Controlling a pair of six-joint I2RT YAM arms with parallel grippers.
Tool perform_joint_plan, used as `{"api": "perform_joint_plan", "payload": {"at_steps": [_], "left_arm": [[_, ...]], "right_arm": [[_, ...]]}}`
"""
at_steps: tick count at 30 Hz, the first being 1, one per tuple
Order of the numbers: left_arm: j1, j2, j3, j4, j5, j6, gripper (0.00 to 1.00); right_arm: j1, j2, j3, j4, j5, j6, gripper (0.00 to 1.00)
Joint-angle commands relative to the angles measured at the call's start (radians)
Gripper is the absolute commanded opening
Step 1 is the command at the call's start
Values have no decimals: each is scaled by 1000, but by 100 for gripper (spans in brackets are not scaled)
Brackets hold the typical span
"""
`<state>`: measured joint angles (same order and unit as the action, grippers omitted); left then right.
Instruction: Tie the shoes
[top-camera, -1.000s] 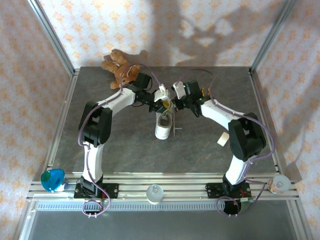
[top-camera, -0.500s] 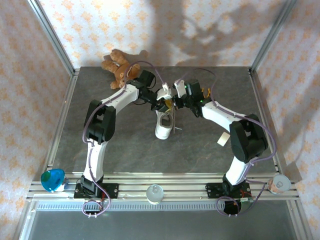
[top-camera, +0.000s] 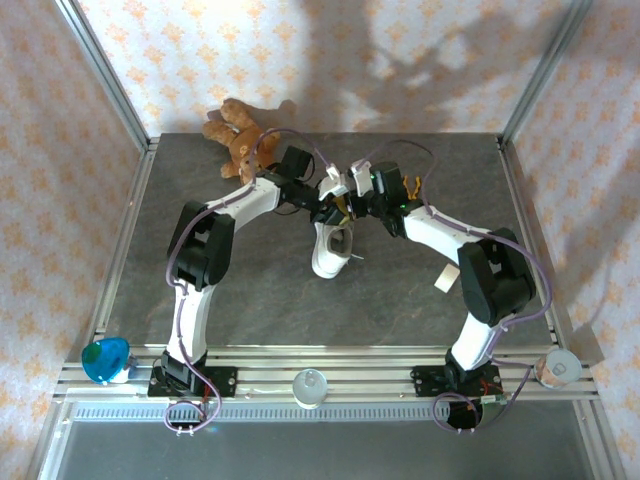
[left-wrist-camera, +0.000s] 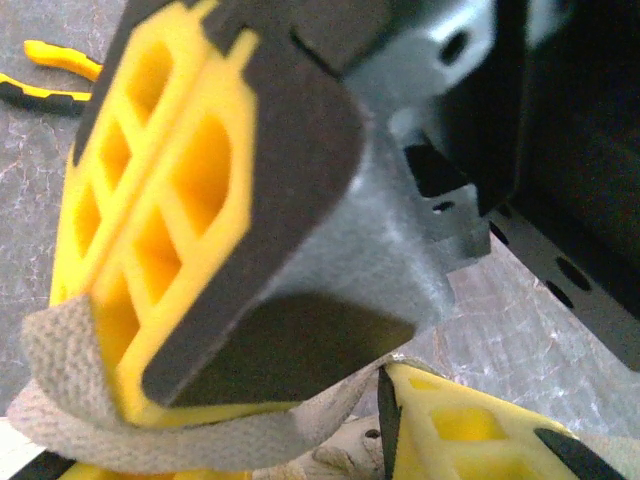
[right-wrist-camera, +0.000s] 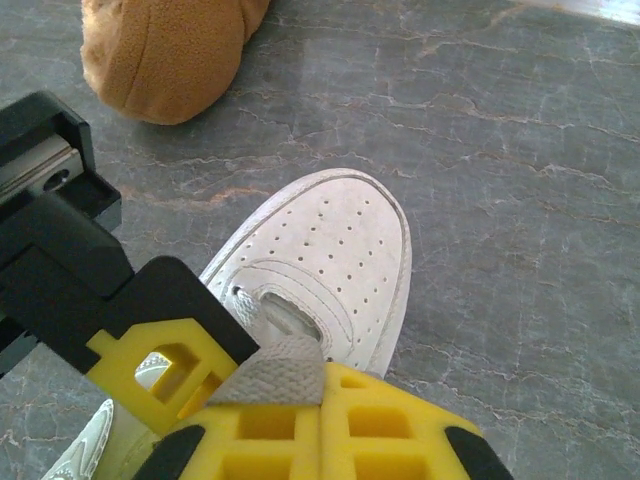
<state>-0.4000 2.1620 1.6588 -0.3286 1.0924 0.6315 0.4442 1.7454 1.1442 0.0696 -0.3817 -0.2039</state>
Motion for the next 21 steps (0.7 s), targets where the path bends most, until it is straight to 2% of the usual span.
{"api": "perform_joint_plan", "payload": {"at_steps": [1, 6, 15, 21], "left_arm": [[-19, 14, -46, 88, -81, -71, 29], [-9, -19, -81, 130, -126, -81, 1], [38, -99, -105, 27, -172, 4, 0], [44, -148, -101, -73, -271, 69, 0]], "right_arm": [[8, -37, -7, 53, 9, 29, 0], [9, -49, -17, 50, 18, 31, 0], [7, -76, -31, 36, 44, 26, 0], [7, -90, -30, 28, 42, 24, 0]]}}
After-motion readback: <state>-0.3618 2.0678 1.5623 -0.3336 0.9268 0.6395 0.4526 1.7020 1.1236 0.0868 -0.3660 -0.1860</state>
